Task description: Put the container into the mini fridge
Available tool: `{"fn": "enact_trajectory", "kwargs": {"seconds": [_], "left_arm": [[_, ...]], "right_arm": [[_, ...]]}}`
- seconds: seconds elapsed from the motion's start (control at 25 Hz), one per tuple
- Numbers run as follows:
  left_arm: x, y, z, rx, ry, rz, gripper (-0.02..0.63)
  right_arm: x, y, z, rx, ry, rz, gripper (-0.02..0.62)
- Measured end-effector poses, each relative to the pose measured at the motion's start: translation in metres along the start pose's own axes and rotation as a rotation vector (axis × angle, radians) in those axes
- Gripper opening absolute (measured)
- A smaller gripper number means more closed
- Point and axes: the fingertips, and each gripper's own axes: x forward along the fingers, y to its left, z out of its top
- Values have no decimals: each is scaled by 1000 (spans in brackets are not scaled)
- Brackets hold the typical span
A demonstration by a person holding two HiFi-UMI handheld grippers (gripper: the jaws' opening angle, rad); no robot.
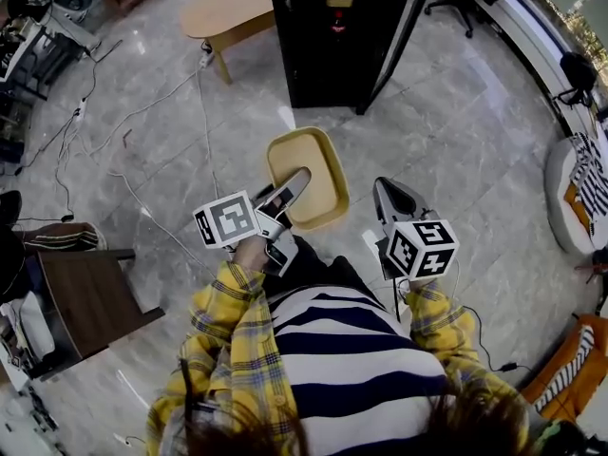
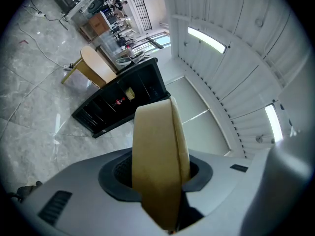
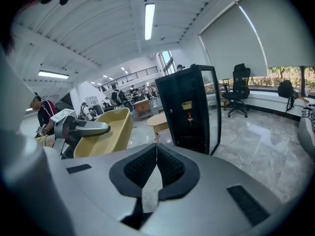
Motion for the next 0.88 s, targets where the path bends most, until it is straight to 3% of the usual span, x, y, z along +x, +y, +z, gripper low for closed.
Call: {"fn": "enact_trajectory", "kwargs": {"seconds": [0.4,0.88], "left_arm": [[31,26,28,-10,11,20,164],[88,55,96,-37,41,3,164]], "right_arm": [[40,-15,19,-13,19,-19,28],[101,-33,69,-34,25,-61,28]]}}
